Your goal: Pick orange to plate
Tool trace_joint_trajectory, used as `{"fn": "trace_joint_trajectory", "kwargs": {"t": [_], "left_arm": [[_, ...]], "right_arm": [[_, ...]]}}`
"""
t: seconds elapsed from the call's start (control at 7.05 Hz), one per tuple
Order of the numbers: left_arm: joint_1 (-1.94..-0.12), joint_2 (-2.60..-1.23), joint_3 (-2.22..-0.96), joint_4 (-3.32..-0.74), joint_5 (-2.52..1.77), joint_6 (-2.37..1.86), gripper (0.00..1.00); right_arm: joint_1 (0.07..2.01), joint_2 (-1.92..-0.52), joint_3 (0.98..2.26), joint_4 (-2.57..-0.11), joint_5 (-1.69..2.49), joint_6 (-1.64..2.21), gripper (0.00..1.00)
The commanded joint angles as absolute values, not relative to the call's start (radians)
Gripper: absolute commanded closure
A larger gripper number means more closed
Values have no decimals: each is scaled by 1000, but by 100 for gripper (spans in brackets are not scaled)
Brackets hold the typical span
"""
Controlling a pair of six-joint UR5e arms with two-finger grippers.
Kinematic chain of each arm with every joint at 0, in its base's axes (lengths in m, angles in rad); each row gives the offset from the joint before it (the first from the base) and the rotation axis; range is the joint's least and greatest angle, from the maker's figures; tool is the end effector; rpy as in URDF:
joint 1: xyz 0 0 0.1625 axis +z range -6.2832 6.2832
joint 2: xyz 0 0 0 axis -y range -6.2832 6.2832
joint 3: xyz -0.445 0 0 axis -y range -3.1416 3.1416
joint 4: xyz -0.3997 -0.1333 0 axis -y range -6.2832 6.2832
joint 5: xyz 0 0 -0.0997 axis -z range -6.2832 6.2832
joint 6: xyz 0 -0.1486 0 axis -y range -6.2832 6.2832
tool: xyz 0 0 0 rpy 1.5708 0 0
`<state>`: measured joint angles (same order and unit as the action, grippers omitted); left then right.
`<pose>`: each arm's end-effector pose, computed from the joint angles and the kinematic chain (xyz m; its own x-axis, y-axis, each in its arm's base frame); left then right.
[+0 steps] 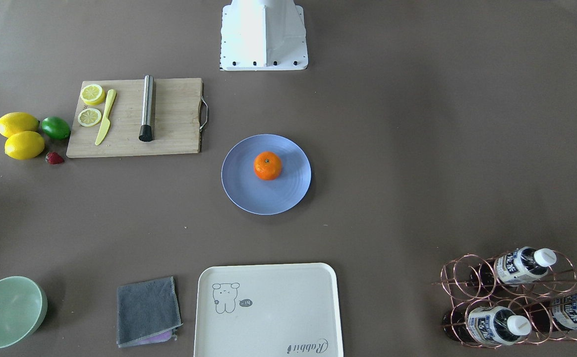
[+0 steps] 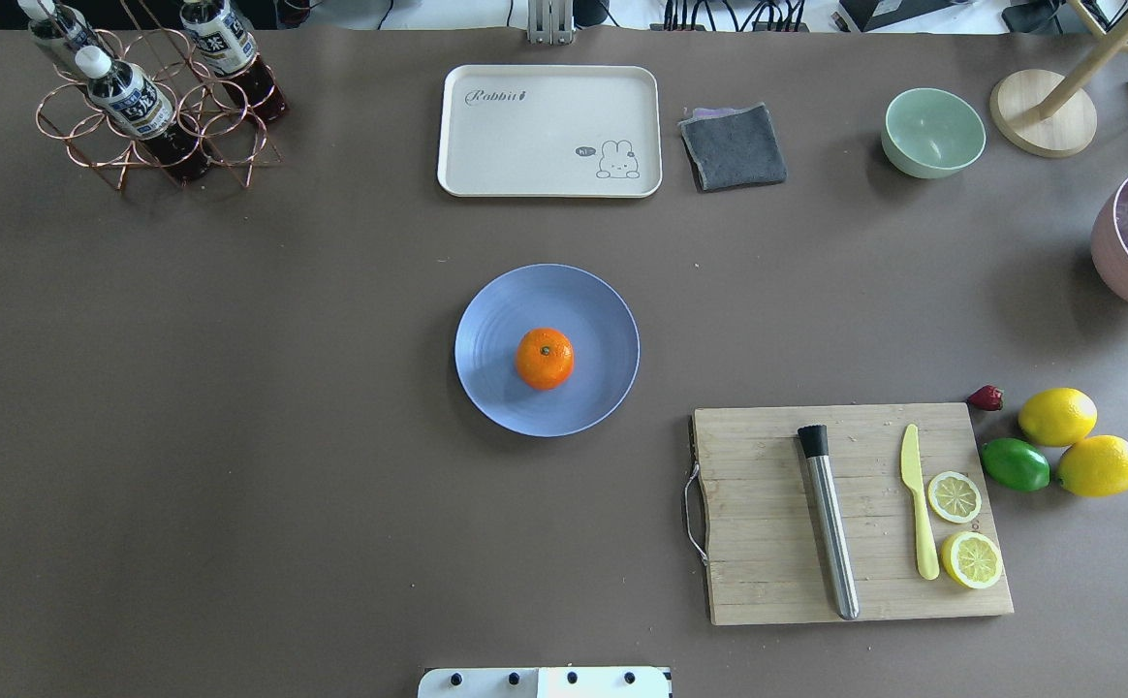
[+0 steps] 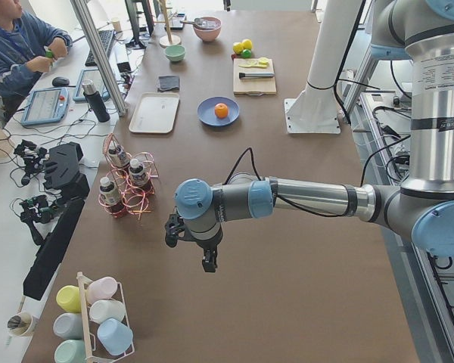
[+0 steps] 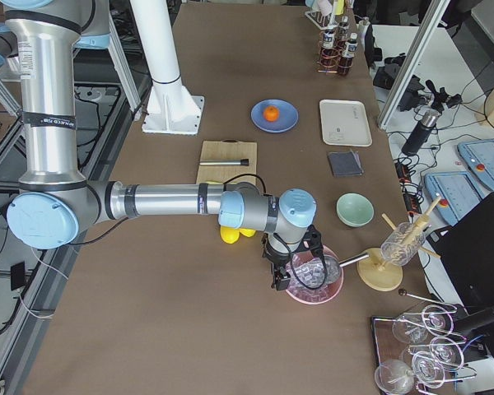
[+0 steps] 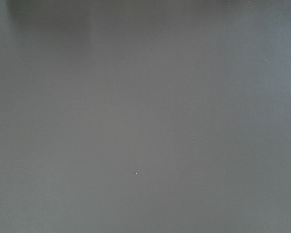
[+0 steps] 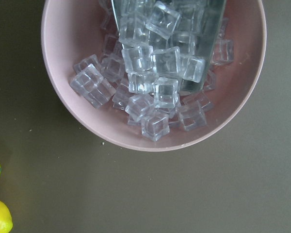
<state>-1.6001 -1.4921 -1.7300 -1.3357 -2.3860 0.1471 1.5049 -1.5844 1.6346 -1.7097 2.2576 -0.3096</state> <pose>-0.0382 -0.4453 0.6900 0.6790 0.0141 -0.7340 -0.0713 0.9963 -0.0469 0.0072 -0.4838 0.7107 0.7185 -0.2979 0.6285 0.2987 0.9482 0.1081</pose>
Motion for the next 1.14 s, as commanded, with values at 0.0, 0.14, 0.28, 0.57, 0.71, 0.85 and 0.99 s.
{"fn": "trace_joint_trajectory", "kwargs": {"t": [0.0, 0.14, 0.28, 0.57, 0.71, 0.85, 0.99], "left_arm": [[-1597, -1494, -1710, -1338, -2384, 150, 2], [-1597, -1497, -1707, -1336, -2381, 152, 2], [-1597, -1497, -1707, -1336, -2381, 150, 2], [-1598, -1499, -1713, -1339, -2382, 147, 2], [-1598, -1500, -1712, -1339, -2382, 146, 2], [-1598, -1500, -1712, -1339, -2384, 146, 2], [-1598, -1500, -1712, -1339, -2382, 146, 2]], "right_arm": [[1499, -1585, 1635, -1707, 2261, -305, 0], [1491, -1585, 1634, -1707, 2255, -302, 0], [1483, -1585, 1632, -1707, 2255, -299, 0], [1477, -1585, 1628, -1707, 2256, -298, 0], [1477, -1583, 1628, -1706, 2258, -298, 0], [1477, -1583, 1629, -1707, 2258, -299, 0], [1477, -1585, 1631, -1707, 2261, -301, 0]]}}
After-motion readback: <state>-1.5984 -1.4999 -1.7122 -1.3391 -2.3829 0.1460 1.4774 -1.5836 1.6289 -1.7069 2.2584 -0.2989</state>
